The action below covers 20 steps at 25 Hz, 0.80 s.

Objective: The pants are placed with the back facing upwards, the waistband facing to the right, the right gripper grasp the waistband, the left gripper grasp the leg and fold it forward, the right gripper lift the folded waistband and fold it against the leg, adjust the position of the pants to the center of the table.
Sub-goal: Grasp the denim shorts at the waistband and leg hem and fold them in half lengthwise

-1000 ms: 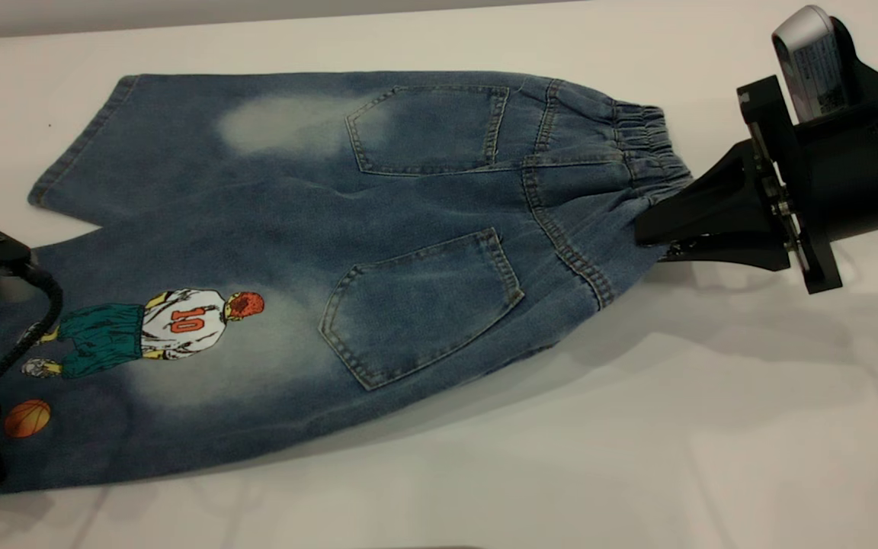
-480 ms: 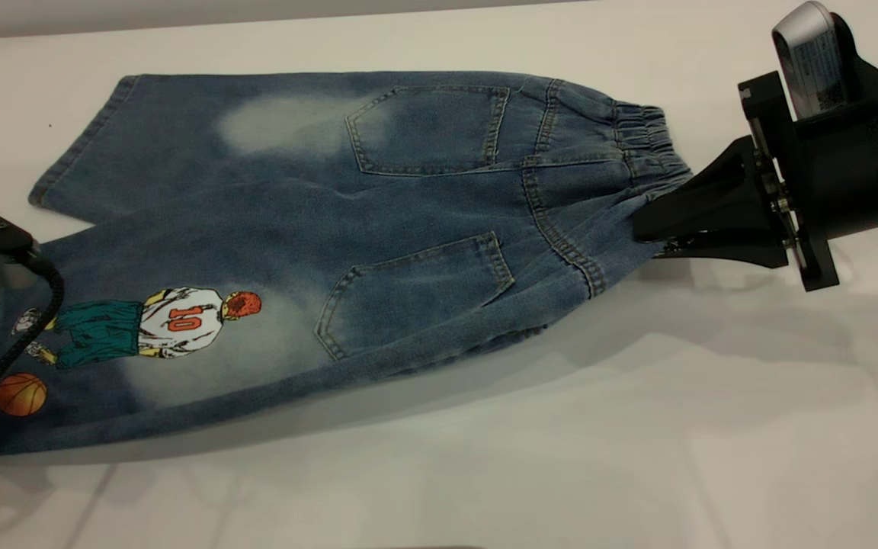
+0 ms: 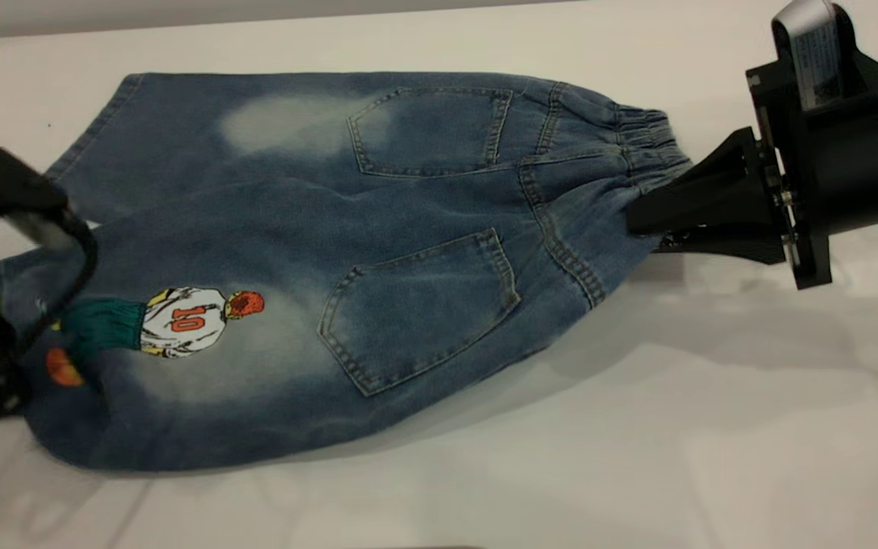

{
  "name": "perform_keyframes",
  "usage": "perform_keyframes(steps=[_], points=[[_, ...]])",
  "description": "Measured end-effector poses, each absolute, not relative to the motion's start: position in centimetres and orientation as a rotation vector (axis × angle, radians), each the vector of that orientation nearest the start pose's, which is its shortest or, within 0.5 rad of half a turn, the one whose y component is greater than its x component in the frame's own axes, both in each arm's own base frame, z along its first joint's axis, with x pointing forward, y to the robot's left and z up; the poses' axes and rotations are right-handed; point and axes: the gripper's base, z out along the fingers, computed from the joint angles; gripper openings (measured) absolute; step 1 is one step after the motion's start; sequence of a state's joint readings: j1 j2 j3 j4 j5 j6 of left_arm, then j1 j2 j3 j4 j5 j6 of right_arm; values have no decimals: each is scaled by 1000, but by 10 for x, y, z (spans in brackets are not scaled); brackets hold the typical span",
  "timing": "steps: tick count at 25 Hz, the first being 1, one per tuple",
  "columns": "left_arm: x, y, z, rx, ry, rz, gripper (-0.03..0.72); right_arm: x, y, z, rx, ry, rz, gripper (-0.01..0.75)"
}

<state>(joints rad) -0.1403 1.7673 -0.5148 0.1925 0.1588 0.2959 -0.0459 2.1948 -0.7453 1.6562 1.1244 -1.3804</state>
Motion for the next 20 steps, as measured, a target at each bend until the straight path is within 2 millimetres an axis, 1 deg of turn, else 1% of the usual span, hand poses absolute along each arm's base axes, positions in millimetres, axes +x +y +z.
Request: perform_keyframes(steps=[3,6,8,11,14,17,20], points=[[232,-30,102,843,2716,119,62,283,69,51,239,2550,1644,40],[227,-28,124,809,2693,136,62,271,70,55,250,2577,1655,40],[221,-26,139,764,2679,144,62,260,70,63,242,2584,1657,40],[214,-25,168,713,2589,163,62,245,71,78,233,2583,1655,40],[207,-23,193,670,2479,183,62,235,72,93,270,2563,1660,40],[212,-18,205,566,2424,188,62,237,71,102,369,2530,1674,40],[231,-12,212,459,2377,182,62,244,70,104,560,2458,1693,40]])
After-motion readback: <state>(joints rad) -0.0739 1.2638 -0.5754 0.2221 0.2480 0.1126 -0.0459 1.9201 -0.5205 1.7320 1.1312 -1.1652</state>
